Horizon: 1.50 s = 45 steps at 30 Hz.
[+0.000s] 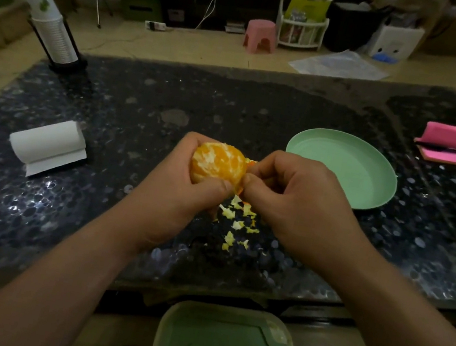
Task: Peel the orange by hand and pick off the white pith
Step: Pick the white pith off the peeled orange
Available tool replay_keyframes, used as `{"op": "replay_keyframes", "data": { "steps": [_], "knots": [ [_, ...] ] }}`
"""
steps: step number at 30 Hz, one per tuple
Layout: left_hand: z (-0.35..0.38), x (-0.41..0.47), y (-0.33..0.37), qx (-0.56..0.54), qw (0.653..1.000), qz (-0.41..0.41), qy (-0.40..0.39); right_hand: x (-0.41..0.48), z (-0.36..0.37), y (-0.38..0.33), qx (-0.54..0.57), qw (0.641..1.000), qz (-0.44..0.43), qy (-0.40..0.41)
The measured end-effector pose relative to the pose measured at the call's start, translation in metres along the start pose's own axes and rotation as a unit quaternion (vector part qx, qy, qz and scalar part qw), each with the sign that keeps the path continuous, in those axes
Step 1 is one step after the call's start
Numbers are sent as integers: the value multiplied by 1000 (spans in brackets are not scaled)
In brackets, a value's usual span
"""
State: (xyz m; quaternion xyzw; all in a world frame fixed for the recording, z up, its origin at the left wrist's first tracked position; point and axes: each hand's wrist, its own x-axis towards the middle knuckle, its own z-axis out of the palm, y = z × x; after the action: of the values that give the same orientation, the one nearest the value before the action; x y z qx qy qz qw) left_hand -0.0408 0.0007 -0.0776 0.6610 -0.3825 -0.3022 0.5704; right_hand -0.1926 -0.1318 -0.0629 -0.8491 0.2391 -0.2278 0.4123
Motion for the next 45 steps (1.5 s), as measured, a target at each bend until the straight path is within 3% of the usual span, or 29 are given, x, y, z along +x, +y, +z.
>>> {"op": "replay_keyframes", "data": {
  "steps": [5, 14, 22, 27, 34, 45],
  "knots": [
    [2, -1, 1, 63, 998, 11, 5, -1, 6, 2, -28, 999, 3, 17],
    [1, 2, -3, -51, 999, -17, 2, -2, -7, -1, 71, 997, 29, -25],
    [0, -2, 1, 97, 995, 17, 5, 0, -3, -3, 28, 998, 54, -20],
    [2, -5, 4, 134, 990, 38, -11, 1, -2, -2, 68, 991, 90, -71],
    [3, -2, 0, 86, 996, 34, -11, 1, 3, -5, 204, 967, 137, -61],
    [3, 0, -5, -12, 1000, 9, -16, 1, 2, -5, 217, 967, 123, -49]
  ]
}}
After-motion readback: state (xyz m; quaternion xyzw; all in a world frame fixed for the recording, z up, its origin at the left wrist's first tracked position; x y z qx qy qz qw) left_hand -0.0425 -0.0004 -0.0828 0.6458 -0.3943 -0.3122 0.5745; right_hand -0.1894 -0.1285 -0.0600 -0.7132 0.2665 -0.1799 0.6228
